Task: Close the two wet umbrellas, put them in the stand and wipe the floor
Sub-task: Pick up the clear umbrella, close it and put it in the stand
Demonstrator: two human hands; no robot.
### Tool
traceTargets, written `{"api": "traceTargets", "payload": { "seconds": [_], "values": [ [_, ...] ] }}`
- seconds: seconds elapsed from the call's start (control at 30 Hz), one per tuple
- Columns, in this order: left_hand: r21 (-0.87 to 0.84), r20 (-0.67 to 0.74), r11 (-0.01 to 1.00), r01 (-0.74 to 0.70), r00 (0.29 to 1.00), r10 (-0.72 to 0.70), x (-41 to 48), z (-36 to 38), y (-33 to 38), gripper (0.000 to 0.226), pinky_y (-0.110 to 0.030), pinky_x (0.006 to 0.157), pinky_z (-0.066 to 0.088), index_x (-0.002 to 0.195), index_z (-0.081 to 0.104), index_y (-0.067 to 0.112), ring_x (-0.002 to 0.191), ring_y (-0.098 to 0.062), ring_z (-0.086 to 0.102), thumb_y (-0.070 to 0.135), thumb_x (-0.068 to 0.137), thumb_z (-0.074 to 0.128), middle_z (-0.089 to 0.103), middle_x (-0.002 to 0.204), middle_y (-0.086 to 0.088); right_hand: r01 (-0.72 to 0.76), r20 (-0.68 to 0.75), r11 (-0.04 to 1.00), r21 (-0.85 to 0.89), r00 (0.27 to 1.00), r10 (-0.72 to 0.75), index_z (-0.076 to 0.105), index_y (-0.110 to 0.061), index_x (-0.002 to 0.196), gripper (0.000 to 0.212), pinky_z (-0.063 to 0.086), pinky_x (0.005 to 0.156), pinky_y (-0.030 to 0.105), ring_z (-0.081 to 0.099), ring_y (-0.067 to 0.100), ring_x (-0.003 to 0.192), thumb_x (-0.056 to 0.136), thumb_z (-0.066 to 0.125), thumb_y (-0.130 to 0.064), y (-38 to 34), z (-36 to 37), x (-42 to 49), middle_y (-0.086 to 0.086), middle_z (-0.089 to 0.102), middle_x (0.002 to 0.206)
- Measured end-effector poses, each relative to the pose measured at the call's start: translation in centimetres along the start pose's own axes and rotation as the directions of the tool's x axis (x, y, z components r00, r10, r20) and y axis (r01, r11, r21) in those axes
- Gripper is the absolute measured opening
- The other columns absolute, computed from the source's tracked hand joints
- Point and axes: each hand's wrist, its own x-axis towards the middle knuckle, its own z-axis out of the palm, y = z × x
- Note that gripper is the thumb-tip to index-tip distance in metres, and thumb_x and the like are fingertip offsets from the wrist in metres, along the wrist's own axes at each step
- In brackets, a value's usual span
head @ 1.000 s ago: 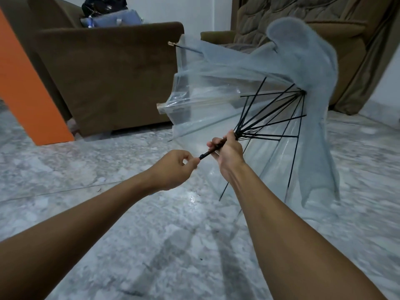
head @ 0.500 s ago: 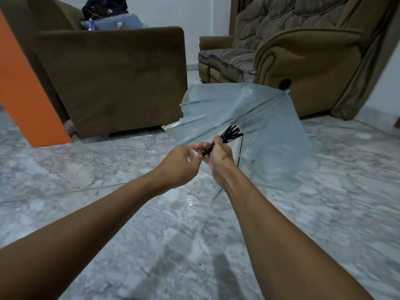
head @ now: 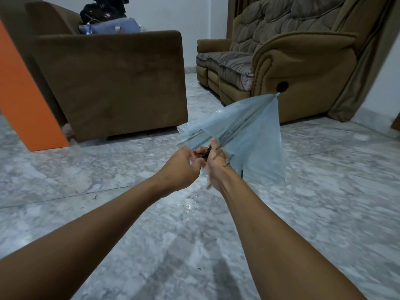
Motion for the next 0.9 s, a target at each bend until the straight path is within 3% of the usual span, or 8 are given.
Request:
{"api": "traceTargets", "payload": {
  "seconds": [0.17, 0.3, 0.5, 0.6, 0.7, 0.77, 0.83, 0.9],
  "values": [
    [-0.139, -0.03, 0.99, -0.011, 1.0, 0.007, 0.4, 0.6, -0.2, 0.018, -0.022, 0.039, 0.027, 0.084, 0.047, 0.016, 0.037, -0.003, 0.037, 0.029, 0.097, 0.049, 0.062, 0.075, -0.002, 0.057, -0.027, 0.998, -0.002, 0.998, -0.057, 0.056, -0.012, 0.072, 0.048, 0.052, 0.091, 0.039, 0.066, 0.03, 0.095, 0.106, 0.026, -0.026, -0.8, -0.7, -0.4, 0.003, 0.067, 0.071],
    [-0.276, -0.078, 0.958, -0.079, 0.995, 0.059, 0.2, 0.8, 0.7, 0.03, -0.022, 0.043, 0.03, 0.079, 0.052, 0.004, 0.043, -0.009, 0.038, 0.021, 0.098, 0.036, 0.049, 0.061, -0.005, 0.123, 0.032, 0.984, -0.125, 0.992, -0.12, 0.06, -0.014, 0.118, 0.041, 0.056, 0.075, 0.03, 0.067, 0.016, 0.094, 0.102, 0.038, -0.045, -0.2, -0.4, -1.0, 0.003, 0.07, 0.103],
    [-0.353, -0.212, 0.93, -0.103, 0.977, 0.027, 1.1, 2.6, 1.5, 0.032, -0.023, 0.046, 0.028, 0.066, 0.034, 0.022, 0.053, -0.01, 0.035, 0.022, 0.097, 0.032, 0.041, 0.065, 0.002, 0.145, -0.012, 0.958, -0.247, 0.988, -0.152, 0.065, -0.001, 0.1, 0.036, 0.056, 0.072, 0.035, 0.065, 0.022, 0.077, 0.098, 0.049, -0.032, -1.1, -0.6, -2.2, 0.017, 0.074, 0.098],
    [-0.443, -0.098, 0.896, -0.033, 0.995, -0.012, 0.9, 2.6, 3.0, 0.032, -0.024, 0.04, 0.032, 0.066, 0.036, 0.019, 0.046, -0.012, 0.037, 0.023, 0.096, 0.029, 0.043, 0.058, -0.001, 0.168, -0.043, 0.941, -0.295, 0.981, -0.188, 0.059, -0.01, 0.088, 0.024, 0.053, 0.07, 0.036, 0.061, 0.022, 0.073, 0.1, 0.046, -0.026, -2.2, -1.0, -2.1, 0.012, 0.066, 0.082],
    [-0.145, 0.142, 0.989, 0.023, 0.99, -0.002, 1.0, 0.3, 4.4, 0.038, -0.026, 0.052, 0.048, 0.074, 0.057, 0.01, 0.056, -0.021, 0.064, 0.029, 0.096, 0.034, 0.068, 0.065, -0.011, 0.222, -0.035, 0.906, -0.361, 0.967, -0.251, 0.058, -0.009, 0.093, 0.023, 0.049, 0.058, 0.031, 0.059, 0.019, 0.063, 0.103, 0.041, -0.023, -3.0, -1.9, -2.1, 0.008, 0.061, 0.078],
    [0.07, 0.18, 0.996, 0.046, 0.982, -0.058, 0.9, -2.6, 5.3, 0.044, -0.025, 0.058, 0.05, 0.073, 0.068, 0.009, 0.068, -0.023, 0.071, 0.036, 0.093, 0.04, 0.075, 0.072, -0.009, 0.225, -0.031, 0.922, -0.314, 0.969, -0.247, 0.053, -0.013, 0.086, 0.024, 0.052, 0.06, 0.031, 0.056, 0.016, 0.057, 0.104, 0.038, -0.019, -3.1, -2.5, -2.1, 0.004, 0.055, 0.077],
    [0.106, -0.047, 0.994, -0.034, 0.998, 0.039, 1.3, -5.8, 5.4, 0.051, -0.026, 0.059, 0.053, 0.064, 0.07, 0.007, 0.063, -0.023, 0.072, 0.04, 0.091, 0.044, 0.074, 0.062, -0.006, 0.193, -0.027, 0.946, -0.262, 0.978, -0.207, 0.045, -0.017, 0.083, 0.025, 0.045, 0.049, 0.026, 0.04, 0.011, 0.047, 0.106, 0.034, -0.021, -3.1, -3.1, -2.5, 0.001, 0.044, 0.074],
    [0.0, -0.388, 0.99, -0.141, 0.912, 0.13, 2.3, -8.5, 5.0, 0.055, -0.034, 0.069, 0.059, 0.061, 0.071, 0.004, 0.062, -0.025, 0.071, 0.048, 0.085, 0.046, 0.071, 0.057, -0.004, 0.176, -0.028, 0.945, -0.277, 0.981, -0.191, 0.043, -0.018, 0.084, 0.026, 0.033, 0.042, 0.022, 0.031, 0.009, 0.045, 0.106, 0.032, -0.024, -3.3, -3.4, -3.0, 0.0, 0.038, 0.071]
  ]
}}
